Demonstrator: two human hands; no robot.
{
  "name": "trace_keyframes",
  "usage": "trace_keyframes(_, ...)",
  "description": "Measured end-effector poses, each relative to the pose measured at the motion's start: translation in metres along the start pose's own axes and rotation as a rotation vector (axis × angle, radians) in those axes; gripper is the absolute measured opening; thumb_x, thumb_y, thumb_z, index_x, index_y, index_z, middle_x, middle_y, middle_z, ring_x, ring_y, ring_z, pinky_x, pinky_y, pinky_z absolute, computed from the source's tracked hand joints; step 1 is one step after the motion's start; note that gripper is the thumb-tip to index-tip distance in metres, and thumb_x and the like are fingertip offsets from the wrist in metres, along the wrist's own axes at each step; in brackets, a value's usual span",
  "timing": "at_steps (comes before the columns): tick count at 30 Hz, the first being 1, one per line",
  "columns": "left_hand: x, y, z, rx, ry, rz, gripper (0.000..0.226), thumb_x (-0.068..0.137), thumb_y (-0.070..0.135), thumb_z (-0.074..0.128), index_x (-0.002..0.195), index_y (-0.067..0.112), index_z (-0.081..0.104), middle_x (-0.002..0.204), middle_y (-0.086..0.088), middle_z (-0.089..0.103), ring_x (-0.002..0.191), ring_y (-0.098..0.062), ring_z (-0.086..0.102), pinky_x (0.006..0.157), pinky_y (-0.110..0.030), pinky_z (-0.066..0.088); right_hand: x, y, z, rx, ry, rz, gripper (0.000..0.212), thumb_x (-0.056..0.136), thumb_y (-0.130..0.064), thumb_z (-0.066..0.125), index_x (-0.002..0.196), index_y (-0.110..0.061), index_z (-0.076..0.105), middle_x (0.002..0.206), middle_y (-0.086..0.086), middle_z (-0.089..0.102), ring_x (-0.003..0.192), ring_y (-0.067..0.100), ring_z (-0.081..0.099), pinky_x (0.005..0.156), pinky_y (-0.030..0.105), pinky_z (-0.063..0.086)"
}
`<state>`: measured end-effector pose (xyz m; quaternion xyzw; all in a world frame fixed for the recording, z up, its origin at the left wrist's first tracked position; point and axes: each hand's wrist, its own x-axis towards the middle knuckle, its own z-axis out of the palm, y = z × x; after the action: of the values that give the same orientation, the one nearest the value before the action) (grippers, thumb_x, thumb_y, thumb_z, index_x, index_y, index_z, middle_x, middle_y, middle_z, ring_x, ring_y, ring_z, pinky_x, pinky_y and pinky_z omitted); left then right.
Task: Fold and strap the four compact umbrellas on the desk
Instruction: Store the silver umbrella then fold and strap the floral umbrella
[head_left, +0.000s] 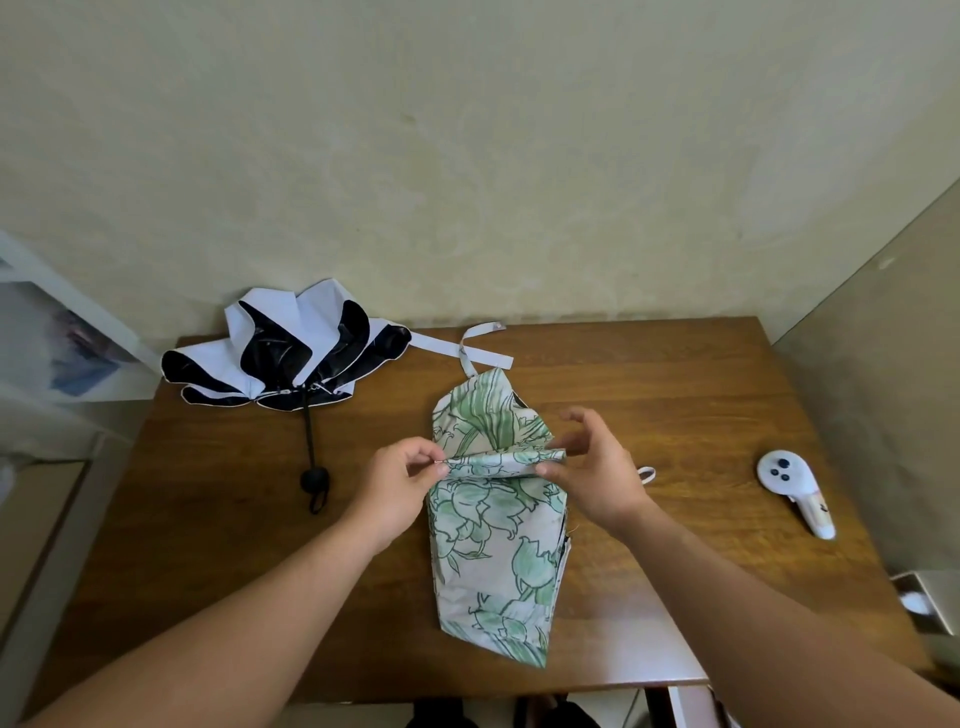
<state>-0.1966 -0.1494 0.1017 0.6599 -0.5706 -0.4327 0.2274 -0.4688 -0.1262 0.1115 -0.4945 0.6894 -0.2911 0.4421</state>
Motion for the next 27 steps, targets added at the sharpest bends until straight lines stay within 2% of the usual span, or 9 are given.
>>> trace_keyframes(2, -0.001, 0.000, -0.001, 0.020, -0.001, 0.008, 0.013, 0.093, 0.024, 0.077, 0.090, 0.036, 0.074, 0.097, 0.014, 0.072, 0.093, -0.007, 0.065, 0.079, -0.028, 0.051, 0.006, 0.001, 0.001, -0.134, -0.031, -0.049, 0.047, 0.079, -0.031, 0.092, 0.113, -0.045, 0.063, 0.104, -0.018, 0.070, 0.105, 0.000, 0.061, 0.088, 0.023, 0.051)
trace_keyframes(4, -0.001, 0.000, -0.003, 0.055, 0.005, 0.020, 0.014, 0.092, 0.024, 0.078, 0.091, 0.038, 0.075, 0.094, 0.016, 0.072, 0.089, -0.004, 0.065, 0.074, -0.023, 0.049, 0.014, 0.003, 0.001, -0.272, -0.010, -0.097, 0.021, 0.079, -0.035, 0.090, 0.087, -0.040, 0.071, 0.099, -0.016, 0.072, 0.105, 0.010, 0.065, 0.089, 0.029, 0.053)
trace_keyframes(7, -0.003, 0.001, -0.002, 0.111, 0.000, 0.044, 0.017, 0.092, 0.025, 0.079, 0.096, 0.041, 0.073, 0.093, 0.018, 0.072, 0.087, 0.001, 0.064, 0.071, -0.021, 0.044, 0.020, 0.008, 0.001, -0.327, 0.034, -0.105, 0.023, 0.077, -0.040, 0.091, 0.070, -0.039, 0.068, 0.094, -0.011, 0.073, 0.103, 0.015, 0.063, 0.089, 0.033, 0.053)
trace_keyframes(13, -0.002, 0.000, 0.005, 0.325, -0.114, 0.158, 0.053, 0.075, 0.038, 0.092, 0.123, 0.043, 0.069, 0.125, 0.025, 0.061, 0.119, -0.002, 0.049, 0.100, -0.031, 0.043, 0.009, 0.009, -0.001, -0.369, -0.036, -0.251, 0.020, 0.085, -0.029, 0.086, 0.078, -0.033, 0.068, 0.090, -0.021, 0.067, 0.099, 0.013, 0.057, 0.083, 0.031, 0.042)
trace_keyframes(16, 0.003, -0.007, 0.010, 0.338, -0.033, 0.153, 0.028, 0.088, 0.032, 0.082, 0.115, 0.035, 0.077, 0.121, 0.014, 0.072, 0.115, -0.011, 0.060, 0.094, -0.031, 0.047, 0.001, 0.018, 0.000, -0.407, -0.062, -0.335, 0.025, 0.082, -0.028, 0.087, 0.082, -0.037, 0.064, 0.089, -0.022, 0.062, 0.093, 0.009, 0.054, 0.087, 0.033, 0.042)
trace_keyframes(18, 0.004, -0.010, 0.011, 0.356, -0.032, 0.137, 0.022, 0.090, 0.032, 0.080, 0.113, 0.030, 0.079, 0.117, 0.011, 0.075, 0.110, -0.011, 0.064, 0.088, -0.027, 0.047, -0.001, 0.025, 0.000, -0.452, -0.049, -0.359, 0.027, 0.081, -0.035, 0.088, 0.099, -0.034, 0.068, 0.100, -0.019, 0.061, 0.099, 0.013, 0.052, 0.092, 0.037, 0.045)
trace_keyframes(20, 0.004, -0.013, 0.010, 0.346, -0.046, 0.136, 0.021, 0.088, 0.032, 0.082, 0.109, 0.030, 0.081, 0.110, 0.014, 0.075, 0.101, -0.005, 0.063, 0.084, -0.025, 0.049, 0.000, 0.031, 0.000, -0.561, -0.083, -0.346, 0.058, 0.080, -0.042, 0.087, 0.132, -0.034, 0.062, 0.122, -0.011, 0.056, 0.111, 0.018, 0.046, 0.095, 0.037, 0.045)
trace_keyframes(22, 0.002, -0.016, 0.008, 0.307, -0.056, 0.127, 0.019, 0.086, 0.031, 0.085, 0.105, 0.031, 0.082, 0.104, 0.021, 0.071, 0.094, 0.003, 0.060, 0.080, -0.018, 0.048, 0.002, 0.034, 0.001, -0.671, -0.110, -0.352, 0.074, 0.080, -0.042, 0.086, 0.145, -0.037, 0.052, 0.133, -0.007, 0.050, 0.116, 0.019, 0.042, 0.098, 0.038, 0.045)
trace_keyframes(27, -0.002, -0.022, 0.002, 0.263, -0.102, 0.093, 0.011, 0.086, 0.029, 0.085, 0.094, 0.036, 0.081, 0.092, 0.027, 0.070, 0.086, 0.011, 0.061, 0.070, -0.008, 0.041, 0.013, 0.044, 0.006, -0.659, 0.000, -0.417, 0.034, 0.077, -0.003, 0.083, 0.101, -0.028, 0.082, 0.113, -0.006, 0.065, 0.104, 0.027, 0.050, 0.086, 0.046, 0.053)
